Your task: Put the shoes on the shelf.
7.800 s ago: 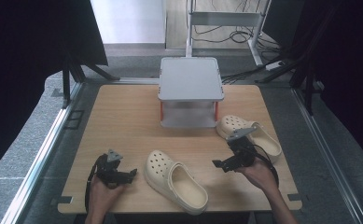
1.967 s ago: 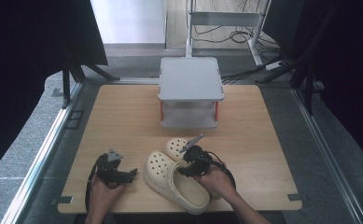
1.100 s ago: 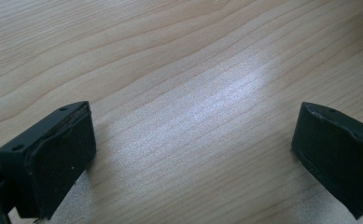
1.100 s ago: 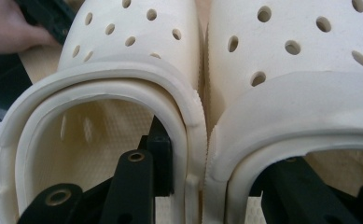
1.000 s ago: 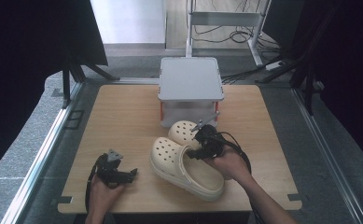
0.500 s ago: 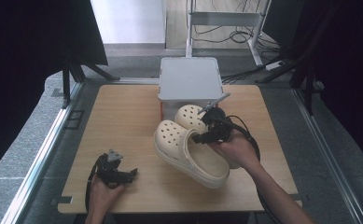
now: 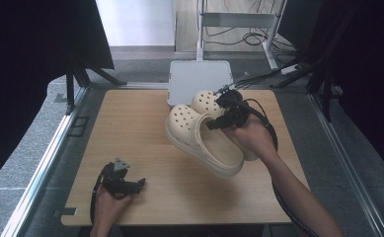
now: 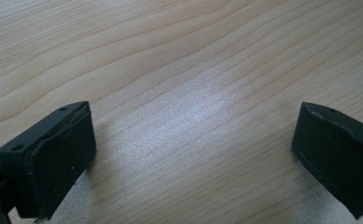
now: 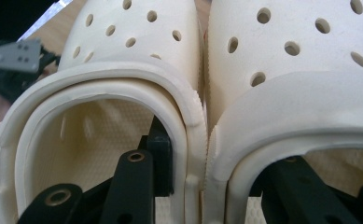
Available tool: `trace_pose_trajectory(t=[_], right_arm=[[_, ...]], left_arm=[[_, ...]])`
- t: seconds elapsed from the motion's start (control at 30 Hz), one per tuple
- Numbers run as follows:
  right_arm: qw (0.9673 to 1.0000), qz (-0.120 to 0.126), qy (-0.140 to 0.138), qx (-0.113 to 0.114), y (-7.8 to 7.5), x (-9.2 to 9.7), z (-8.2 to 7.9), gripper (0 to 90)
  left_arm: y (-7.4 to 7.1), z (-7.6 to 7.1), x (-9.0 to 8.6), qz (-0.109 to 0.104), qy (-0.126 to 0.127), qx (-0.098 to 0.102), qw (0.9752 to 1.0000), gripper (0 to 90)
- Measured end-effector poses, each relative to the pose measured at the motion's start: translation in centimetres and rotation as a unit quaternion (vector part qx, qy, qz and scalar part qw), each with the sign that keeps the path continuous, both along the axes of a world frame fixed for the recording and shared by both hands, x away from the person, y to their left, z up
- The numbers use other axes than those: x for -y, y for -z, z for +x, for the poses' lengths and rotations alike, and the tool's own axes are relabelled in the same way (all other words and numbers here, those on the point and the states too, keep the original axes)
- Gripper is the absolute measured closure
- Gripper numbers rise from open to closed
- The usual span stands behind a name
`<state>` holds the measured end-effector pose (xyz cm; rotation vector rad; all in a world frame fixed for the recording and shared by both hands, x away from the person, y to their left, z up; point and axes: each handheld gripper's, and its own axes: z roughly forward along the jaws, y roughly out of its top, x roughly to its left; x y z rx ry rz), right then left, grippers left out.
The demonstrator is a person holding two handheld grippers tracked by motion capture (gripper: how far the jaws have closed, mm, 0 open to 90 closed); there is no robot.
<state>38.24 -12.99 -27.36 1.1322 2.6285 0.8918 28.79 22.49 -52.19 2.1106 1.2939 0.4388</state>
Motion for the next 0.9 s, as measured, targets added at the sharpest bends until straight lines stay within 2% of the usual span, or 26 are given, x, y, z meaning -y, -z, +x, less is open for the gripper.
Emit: trace_pose_trajectory(t=[0.23, 0.43, 0.73, 0.9], right_arm=[[0.9993, 0.002, 0.039, 0.0, -0.8, -0.4, 2.7, 65.7], [0.9973, 0.002, 0.073, -0.003, -1.2, -1.2, 5.5, 65.7], [0.9914, -0.002, 0.131, 0.004, -1.5, -2.2, 9.0, 65.7], [0.9879, 0.009, 0.155, 0.002, -1.7, -2.4, 10.7, 65.7]], left_arm=[[0.0, 0.0, 0.0, 0.0, 0.0, 0.0, 1.0, 0.0], [0.0, 0.0, 0.0, 0.001, -0.001, 0.001, 1.0, 0.0], [0.0, 0.0, 0.0, 0.002, 0.0, 0.001, 1.0, 0.0], [0.0, 0.0, 0.0, 0.0, -0.001, 0.001, 1.0, 0.0]])
